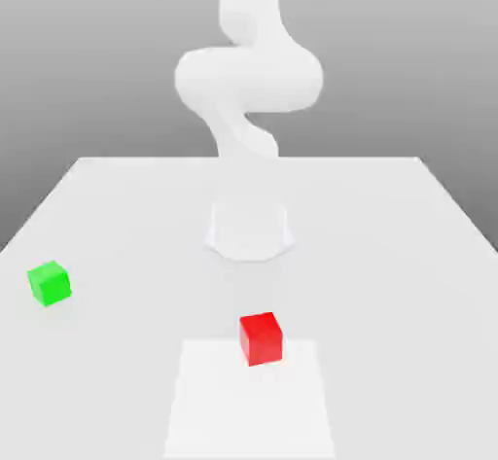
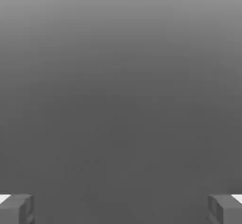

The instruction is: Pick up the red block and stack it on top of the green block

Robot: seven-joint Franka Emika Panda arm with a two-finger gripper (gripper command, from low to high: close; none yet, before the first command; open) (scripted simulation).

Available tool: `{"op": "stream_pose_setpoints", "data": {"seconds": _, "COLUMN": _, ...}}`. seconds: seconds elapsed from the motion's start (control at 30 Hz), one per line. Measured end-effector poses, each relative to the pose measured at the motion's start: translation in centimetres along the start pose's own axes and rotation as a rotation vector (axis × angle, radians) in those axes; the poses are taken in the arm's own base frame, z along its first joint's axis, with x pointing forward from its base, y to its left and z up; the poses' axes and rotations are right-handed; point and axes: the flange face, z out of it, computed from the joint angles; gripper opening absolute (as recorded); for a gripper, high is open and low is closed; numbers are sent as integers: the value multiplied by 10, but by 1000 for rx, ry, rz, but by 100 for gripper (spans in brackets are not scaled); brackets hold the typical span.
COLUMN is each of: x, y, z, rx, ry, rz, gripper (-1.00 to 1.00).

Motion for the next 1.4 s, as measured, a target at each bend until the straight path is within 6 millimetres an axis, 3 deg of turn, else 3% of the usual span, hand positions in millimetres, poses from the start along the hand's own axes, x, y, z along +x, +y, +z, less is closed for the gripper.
{"op": "stream_pose_setpoints", "data": {"seconds": 0.13, "x": -32, "y": 26, "z": 96, "rx": -98, "ry": -111, "rz": -51, "gripper": 0}}
{"op": "stream_pose_setpoints", "data": {"seconds": 0.3, "x": -91, "y": 77, "z": 195, "rx": -214, "ry": -256, "rz": -115, "gripper": 0}}
{"op": "stream_pose_setpoints", "data": {"seconds": 0.43, "x": -154, "y": 134, "z": 255, "rx": -311, "ry": -387, "rz": -168, "gripper": 0}}
{"op": "stream_pose_setpoints", "data": {"seconds": 0.57, "x": -226, "y": 202, "z": 303, "rx": -406, "ry": -528, "rz": -223, "gripper": 0}}
{"op": "stream_pose_setpoints", "data": {"seconds": 0.63, "x": -252, "y": 226, "z": 325, "rx": -430, "ry": -565, "rz": -239, "gripper": 0}}
{"op": "stream_pose_setpoints", "data": {"seconds": 0.77, "x": -274, "y": 248, "z": 351, "rx": -438, "ry": -577, "rz": -242, "gripper": 0}}
{"op": "stream_pose_setpoints", "data": {"seconds": 0.8, "x": -277, "y": 251, "z": 355, "rx": -439, "ry": -577, "rz": -242, "gripper": -100}}
{"op": "stream_pose_setpoints", "data": {"seconds": 1.07, "x": -275, "y": 249, "z": 353, "rx": -439, "ry": -578, "rz": -242, "gripper": -100}}
{"op": "stream_pose_setpoints", "data": {"seconds": 1.3, "x": -250, "y": 226, "z": 313, "rx": -440, "ry": -576, "rz": -239, "gripper": -100}}
{"op": "stream_pose_setpoints", "data": {"seconds": 1.4, "x": -220, "y": 242, "z": 309, "rx": -486, "ry": -532, "rz": -63, "gripper": -100}}
